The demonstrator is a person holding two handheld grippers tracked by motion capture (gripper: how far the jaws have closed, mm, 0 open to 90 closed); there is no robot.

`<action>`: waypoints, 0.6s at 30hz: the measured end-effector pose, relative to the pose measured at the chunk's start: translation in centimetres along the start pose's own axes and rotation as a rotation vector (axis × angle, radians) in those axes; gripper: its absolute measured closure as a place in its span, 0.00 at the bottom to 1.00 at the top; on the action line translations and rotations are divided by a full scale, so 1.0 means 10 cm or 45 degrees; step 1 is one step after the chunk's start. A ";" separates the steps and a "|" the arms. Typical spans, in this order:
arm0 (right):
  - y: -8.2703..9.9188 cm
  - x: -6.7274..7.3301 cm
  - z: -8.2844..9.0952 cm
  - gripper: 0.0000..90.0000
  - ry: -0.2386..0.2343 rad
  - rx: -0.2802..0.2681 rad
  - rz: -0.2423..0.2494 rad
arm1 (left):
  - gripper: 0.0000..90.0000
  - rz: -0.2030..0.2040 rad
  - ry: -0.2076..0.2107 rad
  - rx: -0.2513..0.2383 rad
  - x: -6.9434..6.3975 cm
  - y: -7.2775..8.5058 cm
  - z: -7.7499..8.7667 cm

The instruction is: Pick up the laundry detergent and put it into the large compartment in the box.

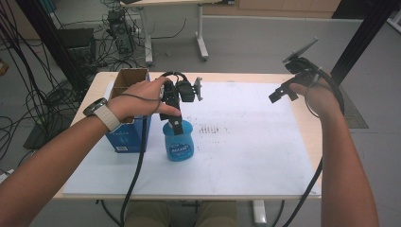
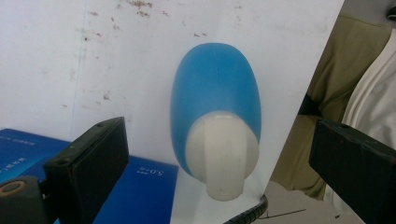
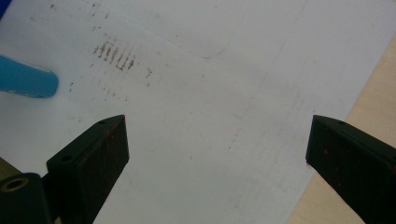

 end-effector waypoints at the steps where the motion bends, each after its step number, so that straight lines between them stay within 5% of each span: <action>1: 0.00 0.00 0.00 0.06 0.002 0.003 -0.002 | 0.06 0.000 -0.001 0.000 0.00 0.00 0.00; 18: 0.00 0.00 0.00 0.06 0.003 0.004 -0.003 | 0.06 0.000 0.006 -0.009 0.02 0.00 -0.02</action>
Point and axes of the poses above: each handheld gripper's, and its own axes: z roughly backward along the jaws, y roughly out of its underside, x roughly to its left, the point moved 6 cm from there along -z, roughly forward along the jaws, and after that the axes turned 13 degrees about x, right-handed, at the moved point
